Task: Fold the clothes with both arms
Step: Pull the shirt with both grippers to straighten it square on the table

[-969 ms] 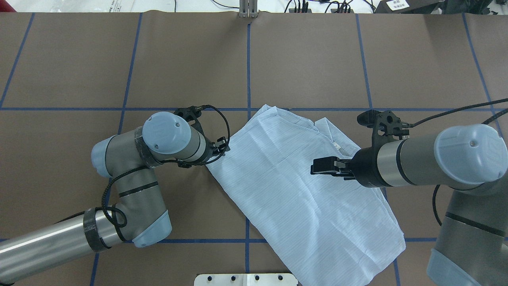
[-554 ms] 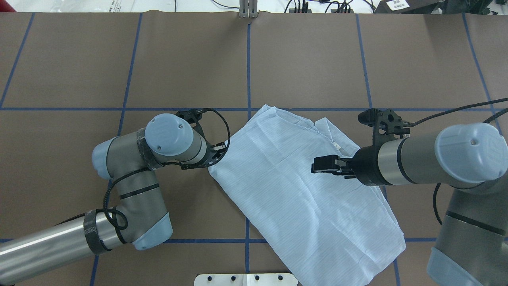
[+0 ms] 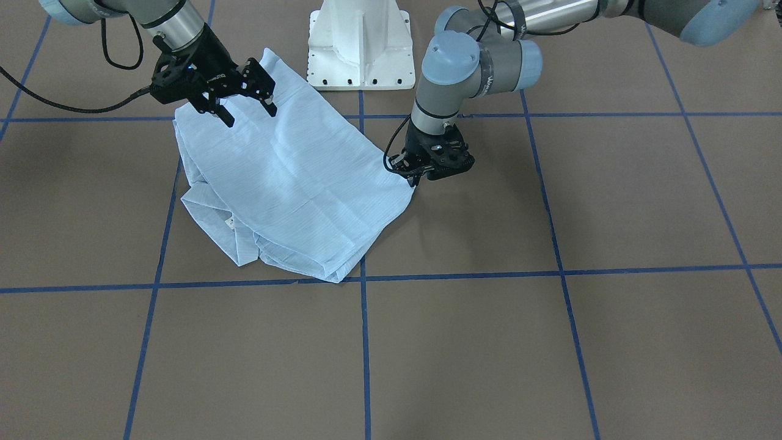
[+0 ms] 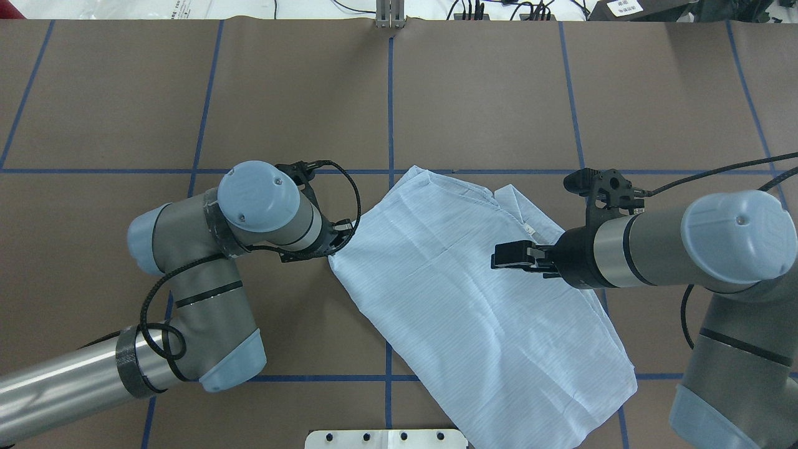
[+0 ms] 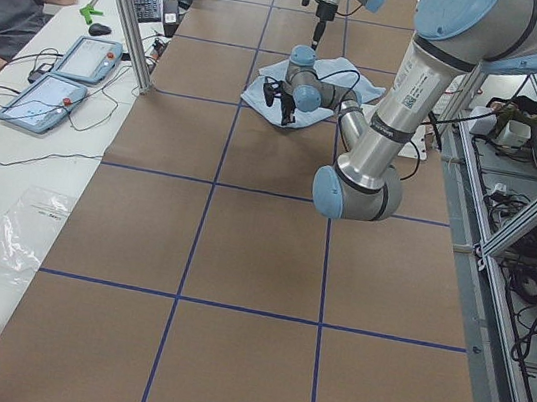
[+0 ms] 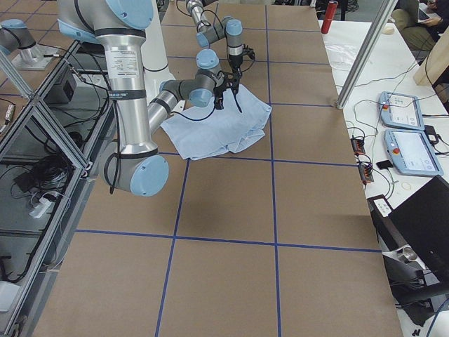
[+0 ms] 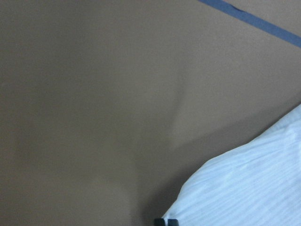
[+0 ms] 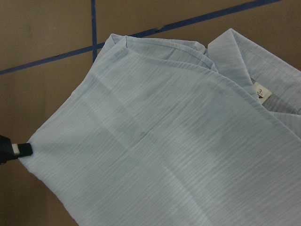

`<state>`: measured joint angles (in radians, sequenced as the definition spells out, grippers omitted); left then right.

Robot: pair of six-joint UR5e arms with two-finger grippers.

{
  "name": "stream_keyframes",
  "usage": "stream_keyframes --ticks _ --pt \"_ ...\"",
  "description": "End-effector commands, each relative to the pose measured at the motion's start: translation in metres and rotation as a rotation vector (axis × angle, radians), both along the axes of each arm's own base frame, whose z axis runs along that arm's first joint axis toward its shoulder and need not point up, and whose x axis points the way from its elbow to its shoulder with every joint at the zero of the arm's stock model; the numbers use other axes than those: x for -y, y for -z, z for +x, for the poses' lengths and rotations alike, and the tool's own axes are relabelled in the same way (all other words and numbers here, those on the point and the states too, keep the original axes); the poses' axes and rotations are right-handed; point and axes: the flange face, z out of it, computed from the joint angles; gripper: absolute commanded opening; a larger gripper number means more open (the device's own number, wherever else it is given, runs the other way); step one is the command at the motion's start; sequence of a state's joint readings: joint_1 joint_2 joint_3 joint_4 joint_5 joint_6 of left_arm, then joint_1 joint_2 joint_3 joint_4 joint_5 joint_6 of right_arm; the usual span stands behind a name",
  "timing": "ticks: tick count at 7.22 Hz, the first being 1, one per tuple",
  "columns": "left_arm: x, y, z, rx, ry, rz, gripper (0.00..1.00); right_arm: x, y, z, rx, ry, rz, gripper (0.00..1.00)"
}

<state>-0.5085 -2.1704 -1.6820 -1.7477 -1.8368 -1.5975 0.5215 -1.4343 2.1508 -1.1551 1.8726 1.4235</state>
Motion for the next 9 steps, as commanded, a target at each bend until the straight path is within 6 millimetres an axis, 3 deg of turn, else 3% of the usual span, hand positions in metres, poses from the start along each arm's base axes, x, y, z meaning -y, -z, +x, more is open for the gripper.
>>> stream_keyframes --ticks 1,3,4,5,7,9 --pt "0.065 0.002 -0.035 0.021 0.054 0.059 0.00 0.004 -0.004 0.000 -0.006 -0.009 -0.003 1.00" --pt "0.155 0.008 -0.011 0.022 0.119 0.083 0.00 0.012 -0.012 -0.004 -0.030 -0.047 0.005 1.00" --pt "0.204 -0.004 0.001 0.014 0.175 0.135 0.00 0.015 -0.018 -0.007 -0.044 -0.062 0.005 1.00" --pt "0.231 -0.019 -0.007 0.028 0.188 0.201 0.00 0.018 -0.022 -0.008 -0.056 -0.081 0.010 1.00" --pt "0.263 -0.008 -0.030 0.034 0.261 0.300 0.00 0.022 -0.029 -0.012 -0.074 -0.097 0.008 1.00" --pt "0.270 -0.016 -0.028 -0.004 0.300 0.361 0.00 0.025 -0.035 -0.015 -0.085 -0.108 0.009 1.00"
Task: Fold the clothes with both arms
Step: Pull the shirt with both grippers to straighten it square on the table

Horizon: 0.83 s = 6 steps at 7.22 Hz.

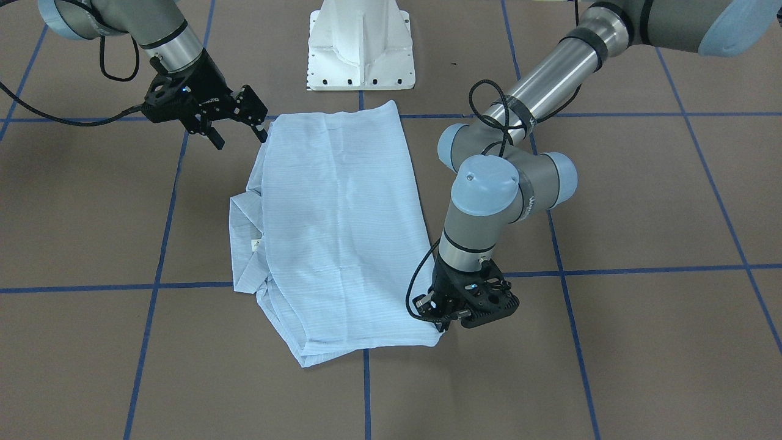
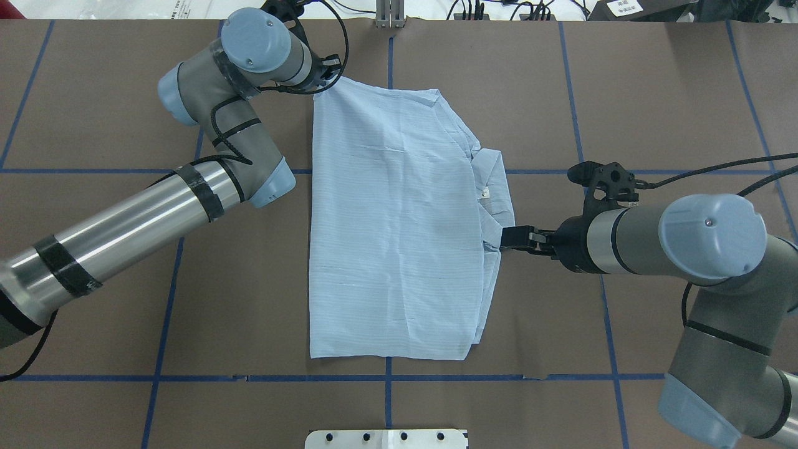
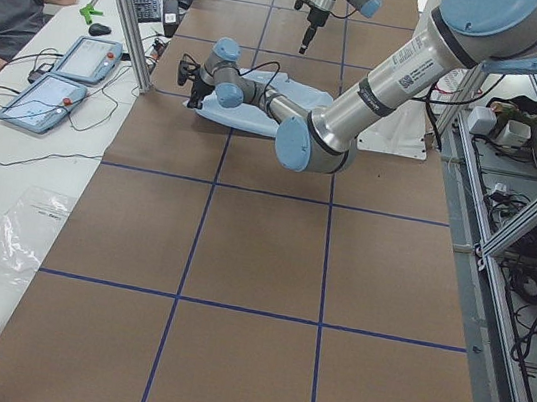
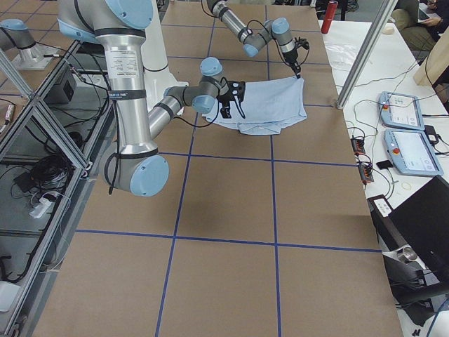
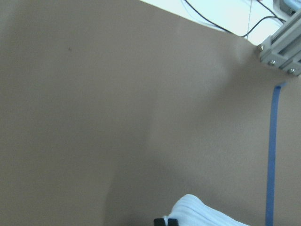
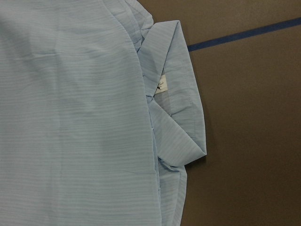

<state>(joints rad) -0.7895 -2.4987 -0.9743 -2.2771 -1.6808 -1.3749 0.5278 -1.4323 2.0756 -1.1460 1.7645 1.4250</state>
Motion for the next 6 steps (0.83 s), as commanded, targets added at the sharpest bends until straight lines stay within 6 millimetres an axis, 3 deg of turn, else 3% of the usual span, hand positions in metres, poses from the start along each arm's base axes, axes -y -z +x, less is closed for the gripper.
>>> stream_keyframes --ticks 1,2,3,4,5,6 --pt "0.004 -0.006 -0.001 0.000 0.008 0.041 0.40 0.003 -0.001 -0.003 -0.003 -0.016 -0.002 1.00" --pt "0.005 -0.005 -0.002 0.016 -0.007 0.063 0.92 0.004 -0.002 -0.003 -0.008 -0.014 0.004 1.00" --pt "0.011 -0.004 -0.015 0.022 -0.014 0.070 1.00 0.007 0.008 -0.008 0.007 -0.017 0.008 1.00" --pt "0.000 -0.014 -0.028 -0.012 -0.084 0.038 1.00 0.013 0.006 -0.018 -0.005 -0.016 -0.008 1.00" --pt "-0.033 -0.028 -0.050 -0.035 -0.144 0.008 1.00 0.015 0.003 -0.025 -0.013 -0.013 -0.012 1.00" --pt "-0.075 -0.028 -0.082 -0.038 -0.179 -0.019 1.00 0.015 0.000 -0.026 -0.017 -0.013 -0.016 1.00"
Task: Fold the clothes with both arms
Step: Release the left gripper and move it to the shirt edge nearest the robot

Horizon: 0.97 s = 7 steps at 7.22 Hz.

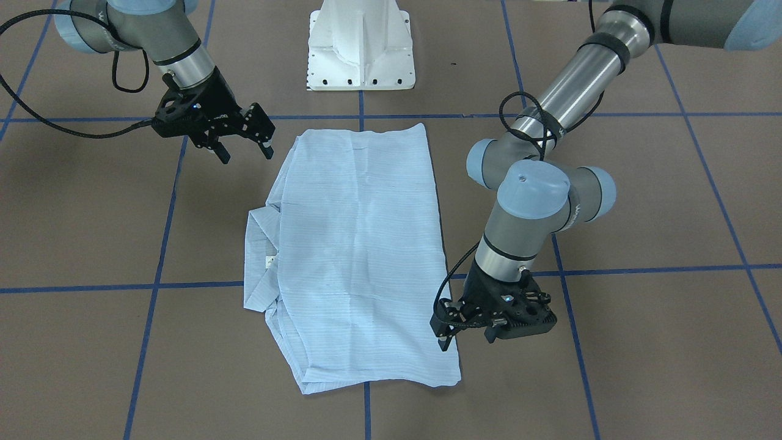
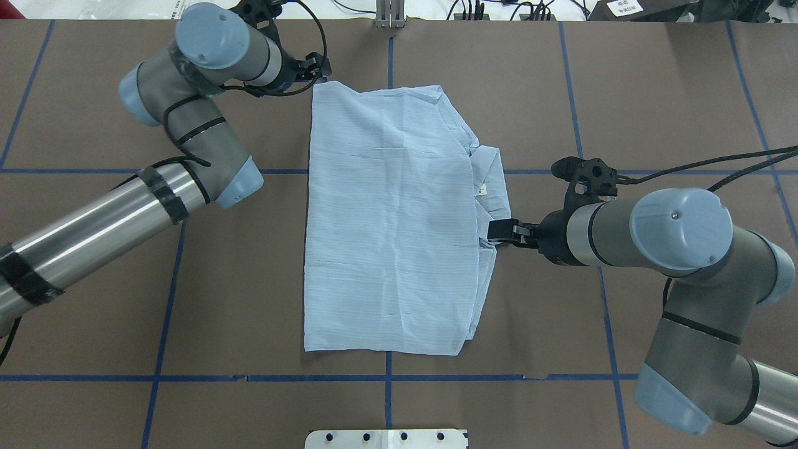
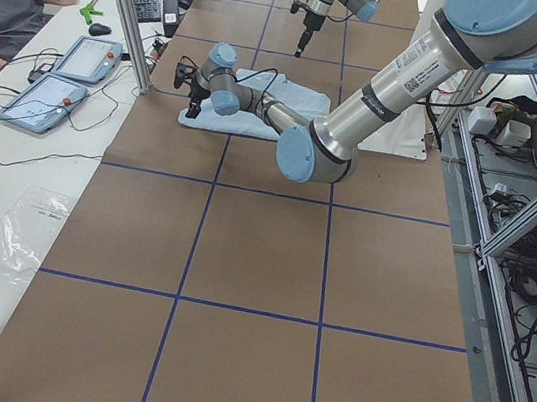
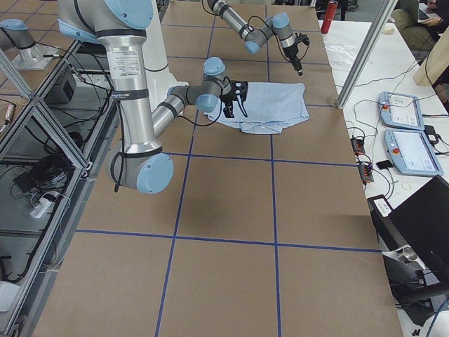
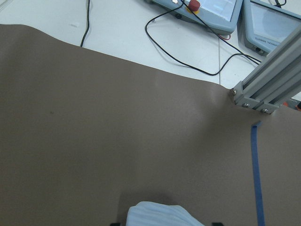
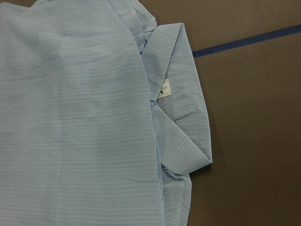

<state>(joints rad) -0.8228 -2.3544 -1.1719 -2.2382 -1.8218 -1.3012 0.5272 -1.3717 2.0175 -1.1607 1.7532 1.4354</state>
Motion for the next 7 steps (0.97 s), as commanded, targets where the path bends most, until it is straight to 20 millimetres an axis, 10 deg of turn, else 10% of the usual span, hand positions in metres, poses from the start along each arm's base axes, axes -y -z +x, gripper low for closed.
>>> stream_keyframes --ticks 1,3,7 --pt "-0.091 0.011 -0.056 -0.043 -0.109 -0.051 1.00 0.002 -0.004 -0.004 -0.007 0.008 -0.006 1.00" --pt "-0.188 -0.017 -0.062 -0.069 -0.180 -0.127 1.00 0.000 -0.004 -0.005 -0.007 0.014 -0.003 1.00" --pt "-0.357 -0.008 0.043 -0.169 -0.224 -0.384 0.96 -0.002 0.000 -0.003 0.004 0.018 -0.003 1.00"
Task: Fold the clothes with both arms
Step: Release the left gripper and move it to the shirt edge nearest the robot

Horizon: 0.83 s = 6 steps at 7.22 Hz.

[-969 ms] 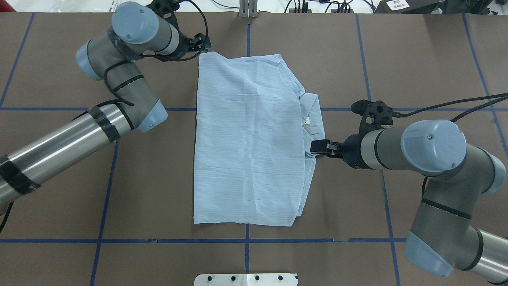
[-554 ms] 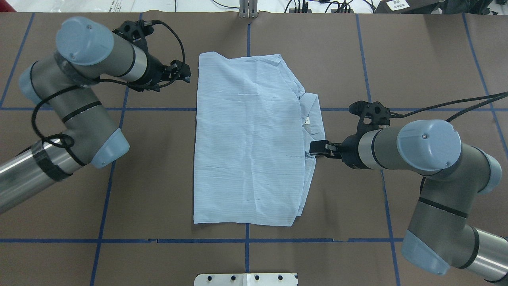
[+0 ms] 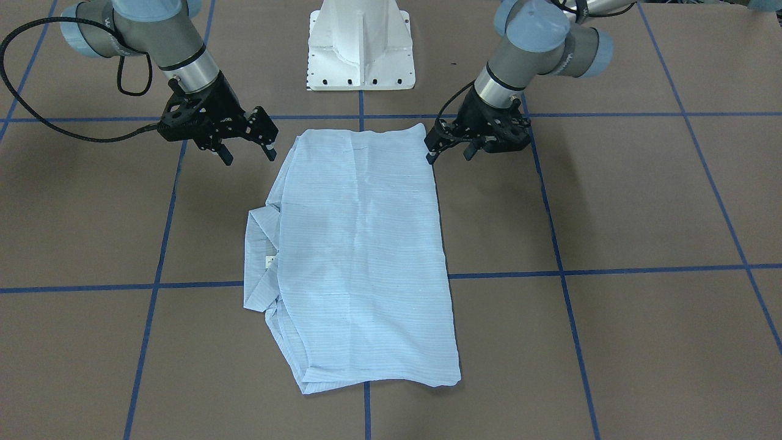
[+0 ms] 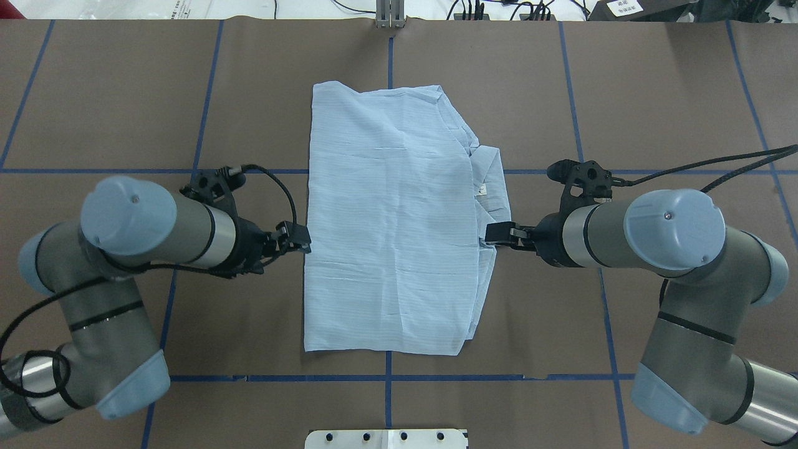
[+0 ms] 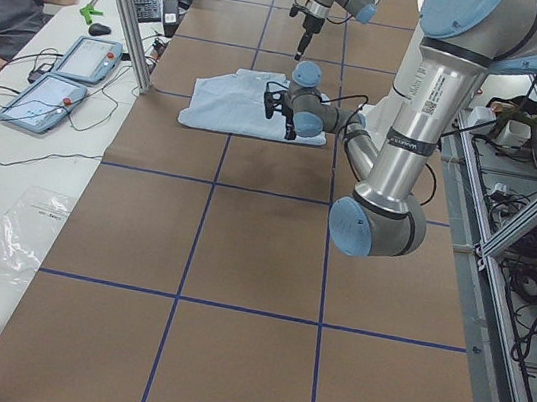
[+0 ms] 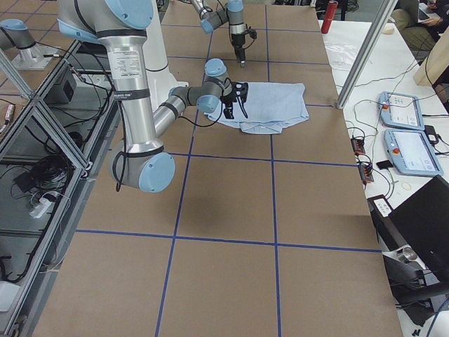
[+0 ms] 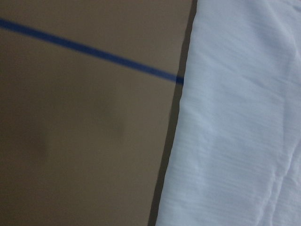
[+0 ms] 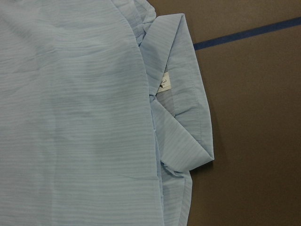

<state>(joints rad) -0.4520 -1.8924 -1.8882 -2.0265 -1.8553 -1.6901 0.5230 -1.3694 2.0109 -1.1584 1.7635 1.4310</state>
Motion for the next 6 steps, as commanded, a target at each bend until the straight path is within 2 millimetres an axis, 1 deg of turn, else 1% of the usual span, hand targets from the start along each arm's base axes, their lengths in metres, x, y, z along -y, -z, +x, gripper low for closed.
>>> stream_keyframes --ticks 1,2,3,4,5,6 --pt "-0.067 -0.003 0.046 0.007 -0.020 -0.084 0.94 -0.001 0.002 0.000 0.007 0.008 -0.005 1.00" --pt "-0.084 -0.003 0.056 0.016 -0.046 -0.086 0.92 -0.001 0.003 0.000 0.010 0.008 -0.008 1.00" --pt "-0.083 -0.007 0.061 0.025 -0.048 -0.089 0.87 -0.001 0.003 0.000 0.010 0.008 -0.008 1.00" --pt "-0.083 -0.008 0.066 0.031 -0.050 -0.089 0.86 -0.001 0.003 0.000 0.010 0.008 -0.008 1.00" --pt "-0.082 -0.013 0.072 0.044 -0.050 -0.094 0.82 -0.001 0.002 0.000 0.009 0.007 -0.010 1.00" --pt "-0.081 -0.016 0.077 0.051 -0.049 -0.098 0.75 -0.001 0.002 0.000 0.009 0.008 -0.009 1.00"
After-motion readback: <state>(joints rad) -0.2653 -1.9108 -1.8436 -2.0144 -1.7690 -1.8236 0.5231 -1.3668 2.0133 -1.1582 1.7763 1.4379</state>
